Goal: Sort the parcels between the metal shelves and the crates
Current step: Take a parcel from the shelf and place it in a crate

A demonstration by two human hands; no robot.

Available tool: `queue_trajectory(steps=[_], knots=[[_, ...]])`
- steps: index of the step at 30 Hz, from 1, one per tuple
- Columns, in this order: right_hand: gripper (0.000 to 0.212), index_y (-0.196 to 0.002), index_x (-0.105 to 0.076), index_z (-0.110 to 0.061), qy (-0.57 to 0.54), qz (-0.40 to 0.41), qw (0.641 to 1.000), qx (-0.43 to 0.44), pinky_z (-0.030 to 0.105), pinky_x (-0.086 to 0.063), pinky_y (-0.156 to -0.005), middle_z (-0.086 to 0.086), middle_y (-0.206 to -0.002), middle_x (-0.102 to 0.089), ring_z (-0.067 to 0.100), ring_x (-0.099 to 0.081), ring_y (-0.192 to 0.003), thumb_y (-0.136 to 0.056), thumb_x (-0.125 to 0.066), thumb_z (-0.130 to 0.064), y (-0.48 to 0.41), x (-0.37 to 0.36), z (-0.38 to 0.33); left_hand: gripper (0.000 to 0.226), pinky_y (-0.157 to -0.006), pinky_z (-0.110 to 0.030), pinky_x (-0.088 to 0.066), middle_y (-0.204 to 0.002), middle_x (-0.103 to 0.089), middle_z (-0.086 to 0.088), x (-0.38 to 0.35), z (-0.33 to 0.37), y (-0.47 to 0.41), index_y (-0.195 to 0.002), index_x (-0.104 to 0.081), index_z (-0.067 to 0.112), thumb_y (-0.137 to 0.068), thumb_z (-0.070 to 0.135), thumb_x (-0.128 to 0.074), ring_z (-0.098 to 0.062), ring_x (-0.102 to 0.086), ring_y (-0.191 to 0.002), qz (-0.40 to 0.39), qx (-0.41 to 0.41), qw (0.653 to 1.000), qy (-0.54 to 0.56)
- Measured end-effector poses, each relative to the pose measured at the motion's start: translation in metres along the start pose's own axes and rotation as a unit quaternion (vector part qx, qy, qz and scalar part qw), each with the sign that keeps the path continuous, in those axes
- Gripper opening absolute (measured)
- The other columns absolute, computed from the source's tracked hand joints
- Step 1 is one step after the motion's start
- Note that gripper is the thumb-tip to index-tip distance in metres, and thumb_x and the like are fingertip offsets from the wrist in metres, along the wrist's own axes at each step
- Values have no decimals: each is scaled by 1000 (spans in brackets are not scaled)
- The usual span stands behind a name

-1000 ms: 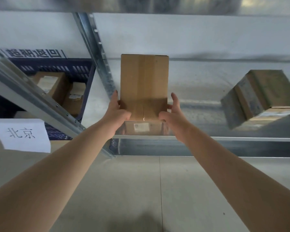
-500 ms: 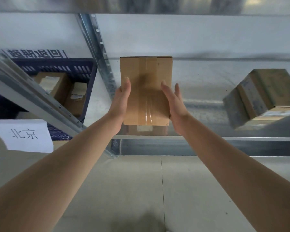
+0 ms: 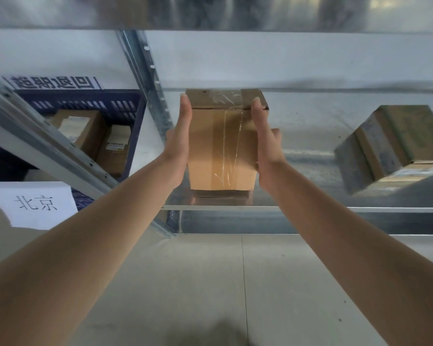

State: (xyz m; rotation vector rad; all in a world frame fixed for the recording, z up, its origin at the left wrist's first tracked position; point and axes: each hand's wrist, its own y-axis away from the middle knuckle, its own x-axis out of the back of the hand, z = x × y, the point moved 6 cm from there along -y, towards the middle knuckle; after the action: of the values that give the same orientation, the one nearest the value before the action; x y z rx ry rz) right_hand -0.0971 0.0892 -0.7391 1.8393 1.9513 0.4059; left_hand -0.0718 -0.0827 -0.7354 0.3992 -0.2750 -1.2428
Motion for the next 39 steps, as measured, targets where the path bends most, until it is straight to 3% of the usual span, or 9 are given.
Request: queue_trajectory(steps=[4, 7, 11, 15, 18, 21, 25, 30, 39], knots=[[86, -130, -44, -22, 9, -66, 998, 6, 48, -31, -112, -1, -136, -48, 18, -42, -129, -60, -67, -65, 7, -6, -9, 87, -111, -46, -32, -150, -45, 1, 8, 12, 4, -135, -49, 28, -57, 67, -56, -20, -41, -137, -2, -13, 1000, 8], [42, -101, -49, -18, 0, -132, 991, 12, 32, -37, -104, 1, -105, -53, 14, -50, -105, -62, -60, -28, 5, -6, -11, 41, -104, -35, -37, -119, -61, -1, 21, 18, 4, -102, -54, 18, -62, 29, -53, -16, -54, -114, -24, -53, 998, 39], [25, -95, -43, -16, -15, -154, 988, 9, 19, -39, -70, 2, -92, -50, 11, -48, -83, -84, -41, 6, 1, -1, -1, 50, -96, -35, -47, -113, -62, -7, 14, 21, 14, -122, -54, 8, -78, 32, -49, -20, -60, -107, -103, -85, 991, -2], [41, -118, -55, -15, -14, -167, 986, 13, 22, -43, -77, -3, -97, -69, 6, -64, -87, -81, -62, -31, 4, -3, 5, 57, -107, -48, -43, -108, -72, 0, 5, 18, 23, -94, -75, 44, -103, 57, -21, -24, -63, -118, -83, -82, 993, 24], [72, -136, -54, -17, -17, -144, 989, 22, 42, -50, -99, 7, -123, -69, 22, -66, -114, -84, -54, -67, 0, -3, 6, 65, -101, -51, -47, -106, -75, -3, 4, 12, 23, -86, -78, 41, -101, 61, -18, -26, -67, -110, -88, -55, 993, 52], [88, -142, -43, -11, -43, -131, 990, -11, 51, -53, -95, 20, -137, -57, 37, -61, -120, -68, -74, -48, -2, 1, 16, 42, -85, -37, -50, -96, -74, 2, 13, 6, 14, -112, -69, 20, -98, 51, -44, -17, -71, -92, -62, -53, 996, 33], [93, -149, -15, -21, -126, -123, 984, -5, 41, -58, -74, 12, -134, -53, 29, -61, -109, -72, -66, -15, -4, 8, 21, 66, -75, -33, -52, -103, -69, 1, 20, -8, 3, -142, -37, 13, -85, 30, -65, -12, -69, -88, -19, -42, 998, 43], [57, -139, -42, -22, -56, -137, 989, 22, 43, -58, -80, 5, -126, -64, 26, -64, -108, -86, -59, -33, 1, -3, 16, 102, -113, -51, -33, -140, -56, 5, 8, -16, 3, -147, -41, 28, -59, 65, -78, -20, -52, -130, -51, -42, 998, 3], [56, -132, -31, -26, 35, -64, 997, -10, 43, -58, -89, 4, -122, -59, 22, -64, -108, -92, -66, -41, 26, -8, 27, 71, -99, -36, -50, -127, -61, 1, 13, -33, 46, -140, -30, 22, -85, 36, -73, -12, -63, -110, 6, -6, 1000, 26]])
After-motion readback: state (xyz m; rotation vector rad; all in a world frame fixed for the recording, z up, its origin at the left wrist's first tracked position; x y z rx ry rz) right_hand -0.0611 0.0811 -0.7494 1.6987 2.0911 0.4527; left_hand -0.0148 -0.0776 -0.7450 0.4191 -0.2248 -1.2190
